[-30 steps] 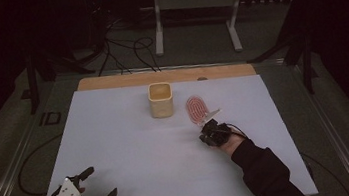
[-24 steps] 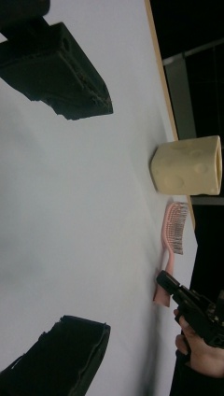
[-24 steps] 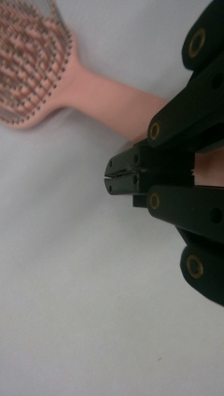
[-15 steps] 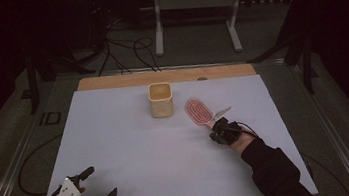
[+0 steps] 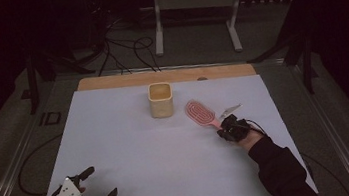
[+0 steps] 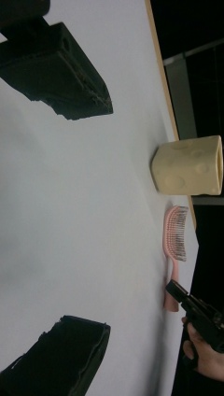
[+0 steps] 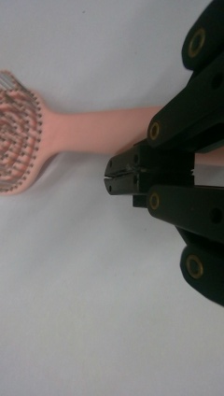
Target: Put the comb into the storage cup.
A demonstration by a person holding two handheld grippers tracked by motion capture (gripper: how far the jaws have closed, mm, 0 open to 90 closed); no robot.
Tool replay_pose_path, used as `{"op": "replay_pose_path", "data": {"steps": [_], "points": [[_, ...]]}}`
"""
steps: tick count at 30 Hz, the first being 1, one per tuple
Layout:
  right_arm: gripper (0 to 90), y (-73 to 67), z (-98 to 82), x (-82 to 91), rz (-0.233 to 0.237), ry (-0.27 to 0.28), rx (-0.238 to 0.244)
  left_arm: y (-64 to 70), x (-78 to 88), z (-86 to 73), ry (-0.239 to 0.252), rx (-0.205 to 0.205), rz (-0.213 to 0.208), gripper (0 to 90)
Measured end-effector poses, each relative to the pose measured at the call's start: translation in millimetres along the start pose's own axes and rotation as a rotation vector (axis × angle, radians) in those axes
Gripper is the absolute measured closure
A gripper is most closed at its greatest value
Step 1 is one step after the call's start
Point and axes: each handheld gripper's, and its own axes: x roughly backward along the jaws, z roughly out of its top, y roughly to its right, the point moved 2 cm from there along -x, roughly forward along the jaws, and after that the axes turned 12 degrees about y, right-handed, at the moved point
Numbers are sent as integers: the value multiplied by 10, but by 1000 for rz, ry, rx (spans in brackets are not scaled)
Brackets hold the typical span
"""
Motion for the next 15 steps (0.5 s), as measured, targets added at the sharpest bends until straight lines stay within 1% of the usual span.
{"op": "replay_pose_path", "data": {"steps": [2, 5, 8, 12, 14, 15], "points": [[900, -14, 19, 19, 8, 12, 15, -5, 0, 1, 2, 4, 1, 4], [900, -14, 52, 55, 20, 25, 14, -4, 0, -2, -1, 0, 1, 4], [896, -16, 89, 101, 34, 35, 29, -5, 1, 1, 2, 4, 1, 4], [815, 1, 144, 157, 29, 31, 35, -4, -1, 0, 2, 3, 0, 4], [736, 3, 170, 180, 42, 20, 37, -4, -2, 0, 2, 4, 0, 4], [707, 5, 182, 190, 48, 8, 46, -4, -2, -1, 0, 2, -1, 4]]}}
